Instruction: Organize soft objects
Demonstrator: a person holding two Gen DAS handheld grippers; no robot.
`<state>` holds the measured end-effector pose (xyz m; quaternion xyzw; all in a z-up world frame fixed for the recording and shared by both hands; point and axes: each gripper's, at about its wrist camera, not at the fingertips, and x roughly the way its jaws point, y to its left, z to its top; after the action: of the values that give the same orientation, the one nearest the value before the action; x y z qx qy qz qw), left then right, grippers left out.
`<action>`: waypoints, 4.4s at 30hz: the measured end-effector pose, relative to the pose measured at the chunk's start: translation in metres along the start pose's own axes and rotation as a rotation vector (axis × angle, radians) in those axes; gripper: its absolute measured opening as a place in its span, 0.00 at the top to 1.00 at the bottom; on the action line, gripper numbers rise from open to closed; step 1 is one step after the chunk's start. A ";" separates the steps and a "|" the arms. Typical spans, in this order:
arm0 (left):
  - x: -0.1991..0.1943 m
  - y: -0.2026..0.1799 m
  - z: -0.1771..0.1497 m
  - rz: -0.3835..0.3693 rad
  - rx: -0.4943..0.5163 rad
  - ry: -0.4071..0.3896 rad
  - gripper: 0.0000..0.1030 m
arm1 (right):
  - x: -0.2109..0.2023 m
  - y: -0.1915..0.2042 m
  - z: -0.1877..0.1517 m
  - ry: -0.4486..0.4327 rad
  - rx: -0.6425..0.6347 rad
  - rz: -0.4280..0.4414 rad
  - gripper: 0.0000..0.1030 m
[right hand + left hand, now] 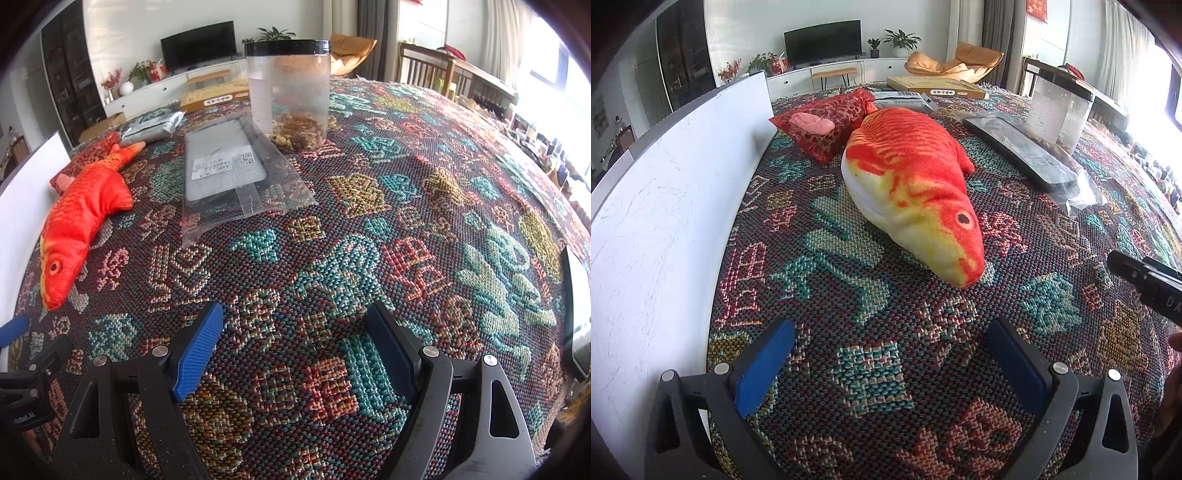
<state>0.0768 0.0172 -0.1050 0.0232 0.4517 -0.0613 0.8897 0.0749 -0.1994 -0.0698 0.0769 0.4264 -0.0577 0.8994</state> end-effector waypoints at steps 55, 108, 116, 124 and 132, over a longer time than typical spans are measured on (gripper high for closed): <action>-0.001 -0.002 -0.001 0.000 -0.002 -0.001 0.00 | 0.029 -0.107 0.047 0.239 -0.037 -0.031 0.23; -0.181 0.311 -0.033 0.215 -0.589 -0.120 0.21 | -0.103 0.330 0.040 0.326 -0.305 0.975 0.19; -0.178 0.288 -0.034 0.189 -0.570 -0.205 0.21 | -0.103 0.267 0.033 0.179 -0.336 0.904 0.19; -0.180 0.142 0.025 -0.100 -0.288 -0.251 0.21 | -0.024 0.133 0.016 0.037 -0.339 0.263 0.19; -0.111 -0.028 0.050 -0.273 0.000 -0.100 0.13 | 0.016 0.016 0.013 -0.016 -0.134 -0.075 0.20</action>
<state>0.0484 -0.0058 0.0150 -0.0417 0.4056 -0.1827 0.8946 0.0978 -0.1871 -0.0725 0.0001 0.4246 -0.0631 0.9032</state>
